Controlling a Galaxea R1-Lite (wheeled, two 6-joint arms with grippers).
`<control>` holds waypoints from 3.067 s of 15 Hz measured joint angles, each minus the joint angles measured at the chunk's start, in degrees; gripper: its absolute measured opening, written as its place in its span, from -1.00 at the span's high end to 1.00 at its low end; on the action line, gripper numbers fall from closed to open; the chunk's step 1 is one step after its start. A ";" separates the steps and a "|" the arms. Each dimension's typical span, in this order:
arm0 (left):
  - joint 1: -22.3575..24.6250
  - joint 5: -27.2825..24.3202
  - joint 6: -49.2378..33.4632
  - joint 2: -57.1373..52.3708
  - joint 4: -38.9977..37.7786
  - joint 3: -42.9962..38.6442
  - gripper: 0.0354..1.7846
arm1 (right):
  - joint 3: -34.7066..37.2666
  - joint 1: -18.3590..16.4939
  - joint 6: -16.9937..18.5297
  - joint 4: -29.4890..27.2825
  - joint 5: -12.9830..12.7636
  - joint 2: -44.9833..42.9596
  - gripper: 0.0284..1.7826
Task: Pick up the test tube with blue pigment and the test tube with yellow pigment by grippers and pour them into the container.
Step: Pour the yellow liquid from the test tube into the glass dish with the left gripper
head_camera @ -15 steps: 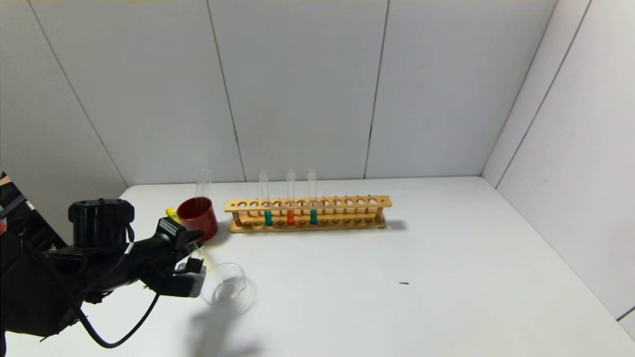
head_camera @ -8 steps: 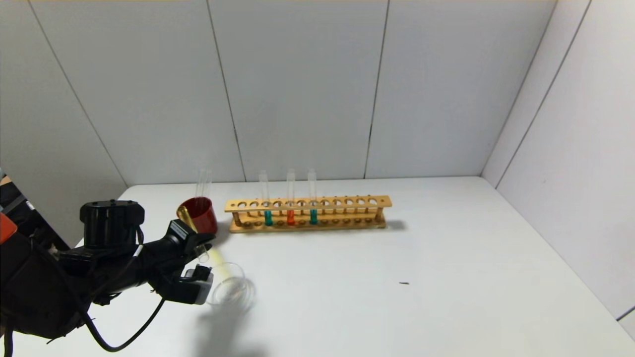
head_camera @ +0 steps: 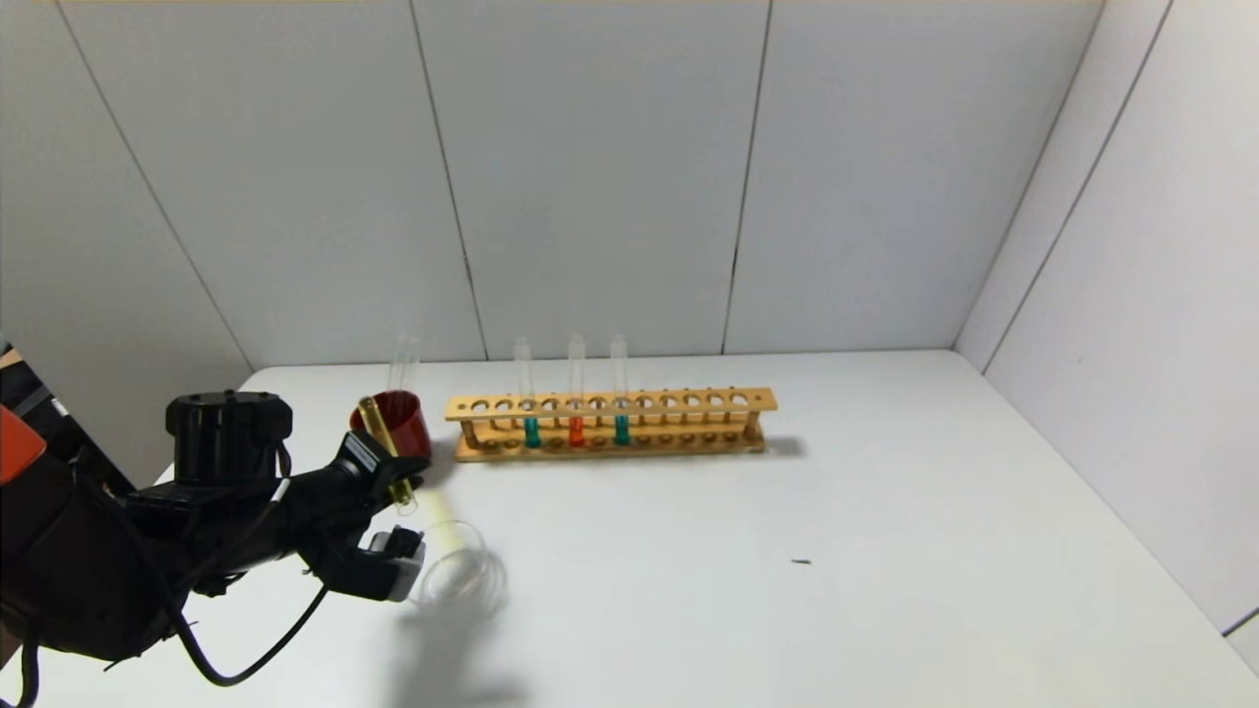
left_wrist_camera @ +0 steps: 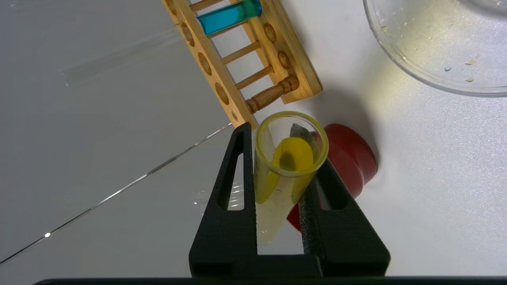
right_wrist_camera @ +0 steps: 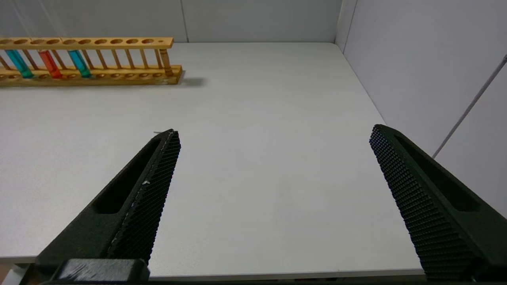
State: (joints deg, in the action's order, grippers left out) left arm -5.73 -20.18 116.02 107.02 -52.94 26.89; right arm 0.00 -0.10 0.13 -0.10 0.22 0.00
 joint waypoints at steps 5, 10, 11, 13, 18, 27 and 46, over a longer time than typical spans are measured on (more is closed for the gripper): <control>0.00 0.12 2.12 1.02 -0.09 0.80 0.65 | 0.00 0.00 0.02 0.00 0.02 0.00 -0.96; 0.00 0.11 5.81 2.49 -0.04 1.90 0.65 | 0.00 0.00 -0.02 0.00 0.00 0.00 -0.96; -0.02 0.15 6.03 2.76 -0.06 2.13 0.65 | 0.00 0.00 0.00 0.00 0.02 0.00 -0.96; -0.02 0.17 7.08 3.29 -0.09 3.04 0.65 | 0.00 0.00 0.00 0.00 0.00 0.00 -0.96; -0.07 0.02 9.56 3.80 -0.04 3.67 0.65 | 0.00 0.00 -0.02 0.00 0.00 0.00 -0.96; -0.07 -0.44 14.54 3.36 -1.90 3.58 0.65 | 0.00 0.00 0.00 0.00 0.00 0.00 -0.96; 0.00 -1.46 10.93 -0.57 -5.90 1.96 0.65 | 0.00 0.00 0.00 0.00 0.02 0.00 -0.96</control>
State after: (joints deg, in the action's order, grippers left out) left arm -5.73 -21.64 126.95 106.45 -58.84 28.86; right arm 0.00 -0.10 0.13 -0.10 0.24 0.00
